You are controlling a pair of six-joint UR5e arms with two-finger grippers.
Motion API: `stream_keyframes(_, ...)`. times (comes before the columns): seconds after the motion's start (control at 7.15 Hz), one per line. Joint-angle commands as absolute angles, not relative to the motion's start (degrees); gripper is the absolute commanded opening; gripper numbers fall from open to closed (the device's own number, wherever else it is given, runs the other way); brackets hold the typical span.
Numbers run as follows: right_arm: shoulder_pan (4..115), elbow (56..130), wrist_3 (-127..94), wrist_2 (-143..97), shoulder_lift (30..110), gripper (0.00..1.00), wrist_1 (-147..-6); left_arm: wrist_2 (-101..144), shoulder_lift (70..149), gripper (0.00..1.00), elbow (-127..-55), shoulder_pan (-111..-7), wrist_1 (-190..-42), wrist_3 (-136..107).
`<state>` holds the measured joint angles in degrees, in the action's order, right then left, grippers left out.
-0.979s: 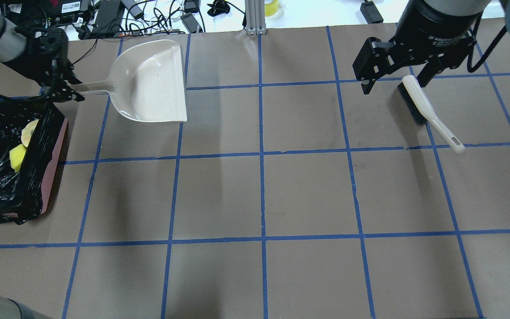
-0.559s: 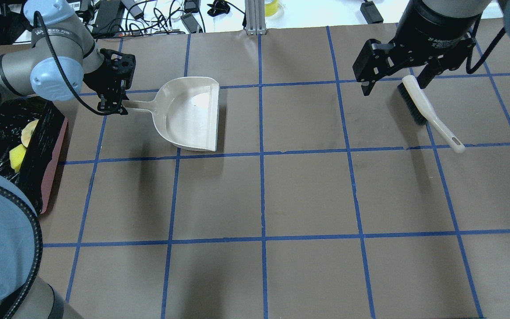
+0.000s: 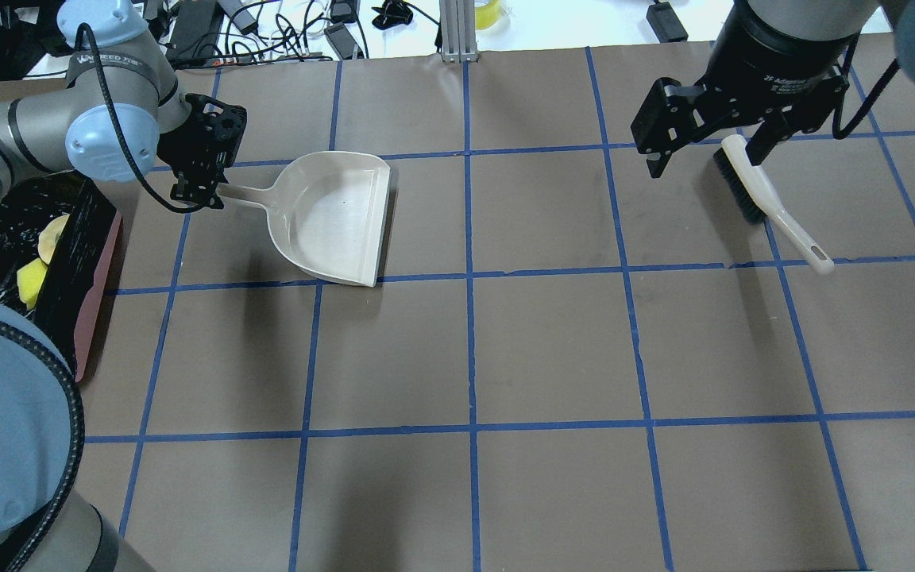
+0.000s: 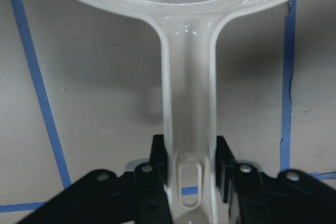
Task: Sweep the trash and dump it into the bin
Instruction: 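Lower the dustpan flat onto the table with the left gripper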
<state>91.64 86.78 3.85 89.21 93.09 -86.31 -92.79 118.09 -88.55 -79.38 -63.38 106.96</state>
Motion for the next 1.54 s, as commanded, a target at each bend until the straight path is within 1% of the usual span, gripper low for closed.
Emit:
stream_keyframes(0.0,91.7,86.8,3.9,89.2,93.1,1.00,-86.2,-92.9,118.8,0.00,-88.5,-79.4,-61.8,107.0)
stream_keyframes(0.14,91.7,86.8,3.9,89.2,93.2,1.00,-86.1,-93.2,118.8,0.00,-88.8,-79.1,-61.7,107.1)
stream_keyframes(0.42,91.7,86.8,3.9,89.3,93.2,1.00,-86.1,-95.7,118.8,0.07,-89.4,-78.8,-61.6,107.8)
stream_keyframes(0.7,91.7,86.8,3.9,89.3,93.1,1.00,-86.1,-95.7,118.3,0.40,-89.5,-78.8,-61.7,107.7)
stream_keyframes(0.84,91.7,86.8,3.8,89.3,93.2,1.00,-86.1,-95.7,117.3,0.59,-89.2,-78.8,-61.7,105.5)
stream_keyframes(1.12,91.7,86.8,3.9,89.3,93.2,1.00,-86.2,-96.2,114.4,0.79,-89.8,-78.8,-63.4,100.0)
stream_keyframes(1.4,91.7,86.8,3.8,89.3,93.2,1.00,-86.2,-95.5,110.5,0.89,-88.9,-80.0,-69.0,89.0)
